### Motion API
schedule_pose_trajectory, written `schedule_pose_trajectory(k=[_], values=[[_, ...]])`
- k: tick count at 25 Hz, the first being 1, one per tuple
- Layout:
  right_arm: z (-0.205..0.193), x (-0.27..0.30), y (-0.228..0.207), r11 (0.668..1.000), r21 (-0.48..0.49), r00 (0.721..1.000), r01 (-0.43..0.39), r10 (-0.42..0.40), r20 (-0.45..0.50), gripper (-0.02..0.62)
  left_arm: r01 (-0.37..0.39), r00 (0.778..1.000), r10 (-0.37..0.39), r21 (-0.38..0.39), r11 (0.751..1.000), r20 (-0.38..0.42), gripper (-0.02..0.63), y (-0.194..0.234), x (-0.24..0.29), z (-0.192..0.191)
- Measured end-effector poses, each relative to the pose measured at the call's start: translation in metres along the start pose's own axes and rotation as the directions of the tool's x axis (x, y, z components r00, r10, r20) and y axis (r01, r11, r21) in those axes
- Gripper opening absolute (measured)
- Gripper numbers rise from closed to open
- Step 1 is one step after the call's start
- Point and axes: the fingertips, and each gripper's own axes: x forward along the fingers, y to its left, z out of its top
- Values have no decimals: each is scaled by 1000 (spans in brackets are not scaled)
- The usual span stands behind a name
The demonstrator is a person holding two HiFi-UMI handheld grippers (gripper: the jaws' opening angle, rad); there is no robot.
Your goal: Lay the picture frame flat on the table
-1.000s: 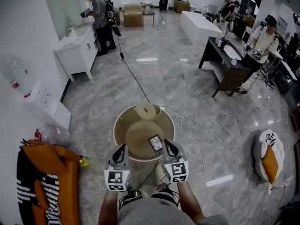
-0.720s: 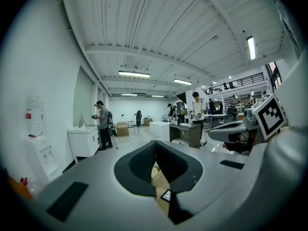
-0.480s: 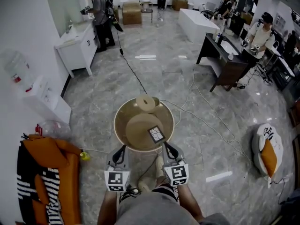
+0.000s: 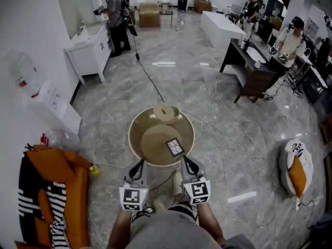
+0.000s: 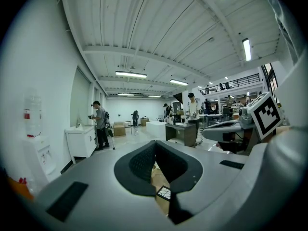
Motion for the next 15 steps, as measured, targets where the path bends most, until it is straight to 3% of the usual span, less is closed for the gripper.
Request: schedule_pose_trajectory(k=[15], values=[[-5, -2, -2, 1000, 5, 1000, 0, 0, -10, -2, -1, 1000, 2, -8, 1000, 2, 18, 0, -1, -4]])
